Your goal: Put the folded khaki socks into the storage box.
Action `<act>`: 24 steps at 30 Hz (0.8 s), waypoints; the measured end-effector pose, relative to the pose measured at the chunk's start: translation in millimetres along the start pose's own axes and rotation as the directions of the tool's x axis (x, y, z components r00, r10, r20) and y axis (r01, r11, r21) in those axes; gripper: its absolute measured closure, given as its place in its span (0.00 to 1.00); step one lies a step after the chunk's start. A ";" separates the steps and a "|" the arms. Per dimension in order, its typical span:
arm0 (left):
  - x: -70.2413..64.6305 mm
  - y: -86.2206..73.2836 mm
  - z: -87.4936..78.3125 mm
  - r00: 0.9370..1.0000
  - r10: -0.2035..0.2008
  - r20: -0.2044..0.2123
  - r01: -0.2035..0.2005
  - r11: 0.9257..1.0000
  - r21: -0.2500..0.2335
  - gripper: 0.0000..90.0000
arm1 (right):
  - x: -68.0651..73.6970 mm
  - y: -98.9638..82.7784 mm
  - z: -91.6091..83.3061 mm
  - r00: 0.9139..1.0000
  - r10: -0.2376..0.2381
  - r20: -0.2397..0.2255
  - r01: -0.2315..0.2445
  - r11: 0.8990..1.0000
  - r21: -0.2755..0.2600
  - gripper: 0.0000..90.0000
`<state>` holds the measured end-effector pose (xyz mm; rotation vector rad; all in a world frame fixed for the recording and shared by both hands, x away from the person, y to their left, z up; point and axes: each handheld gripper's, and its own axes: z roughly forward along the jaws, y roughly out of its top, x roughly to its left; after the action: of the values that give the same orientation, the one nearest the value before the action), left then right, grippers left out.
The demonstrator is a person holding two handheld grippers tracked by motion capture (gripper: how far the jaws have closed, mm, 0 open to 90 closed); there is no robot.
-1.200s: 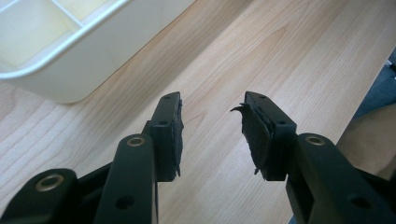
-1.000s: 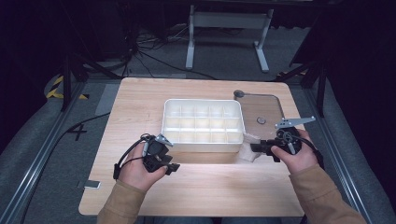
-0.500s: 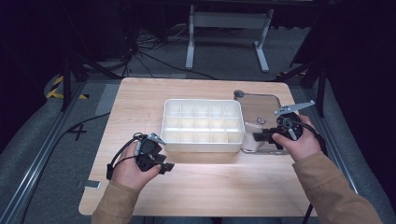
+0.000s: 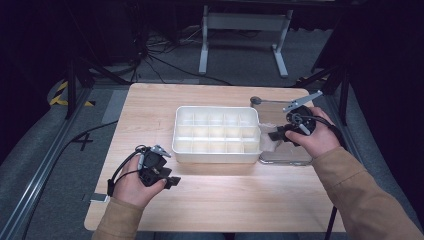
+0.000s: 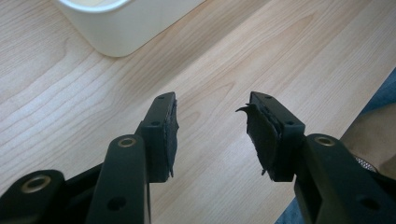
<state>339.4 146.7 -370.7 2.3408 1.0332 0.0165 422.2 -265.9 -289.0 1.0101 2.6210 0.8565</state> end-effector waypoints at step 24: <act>6.3 -21.4 -9.6 0.998 -0.052 -0.028 0.052 0.999 -0.009 0.58 | -5.1 38.0 51.6 0.979 -0.201 0.039 0.193 0.968 0.160 0.82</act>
<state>327.2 167.3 -374.9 2.3113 1.1055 0.0343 466.5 -223.6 -308.6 0.7770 2.7170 0.5787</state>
